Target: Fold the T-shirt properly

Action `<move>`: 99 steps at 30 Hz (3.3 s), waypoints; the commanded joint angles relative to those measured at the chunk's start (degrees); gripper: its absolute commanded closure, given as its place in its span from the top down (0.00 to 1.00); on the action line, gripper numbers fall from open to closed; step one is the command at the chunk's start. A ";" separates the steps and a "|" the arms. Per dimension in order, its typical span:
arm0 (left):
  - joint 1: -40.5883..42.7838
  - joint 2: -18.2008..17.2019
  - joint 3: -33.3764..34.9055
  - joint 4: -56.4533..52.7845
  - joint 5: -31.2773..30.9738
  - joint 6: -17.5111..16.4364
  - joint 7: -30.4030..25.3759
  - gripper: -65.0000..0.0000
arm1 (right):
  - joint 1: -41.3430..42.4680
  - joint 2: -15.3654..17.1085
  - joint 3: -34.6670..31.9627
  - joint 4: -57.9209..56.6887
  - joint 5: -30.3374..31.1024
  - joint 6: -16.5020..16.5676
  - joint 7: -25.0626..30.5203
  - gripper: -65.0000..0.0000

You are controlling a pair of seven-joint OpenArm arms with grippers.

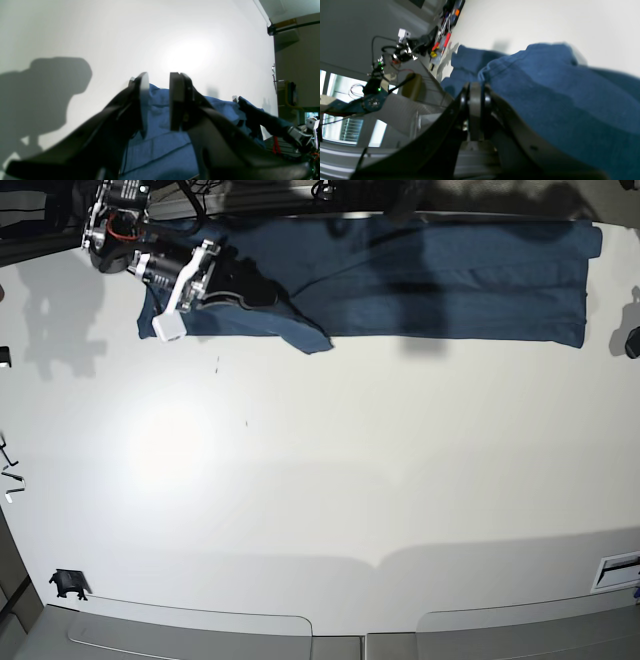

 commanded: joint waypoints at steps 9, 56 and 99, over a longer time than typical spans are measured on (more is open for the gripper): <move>-0.33 -1.79 -0.55 0.79 -1.63 -0.47 -1.09 0.20 | -5.73 0.48 0.20 1.14 1.95 0.34 0.66 0.00; 13.03 8.92 -0.52 0.76 8.02 -0.47 -8.55 0.46 | 8.22 0.63 10.36 2.38 -8.96 0.34 0.66 0.36; 10.97 13.92 10.54 0.79 19.30 -0.47 -11.72 0.43 | 9.51 0.63 13.86 2.38 -12.41 0.34 2.01 0.36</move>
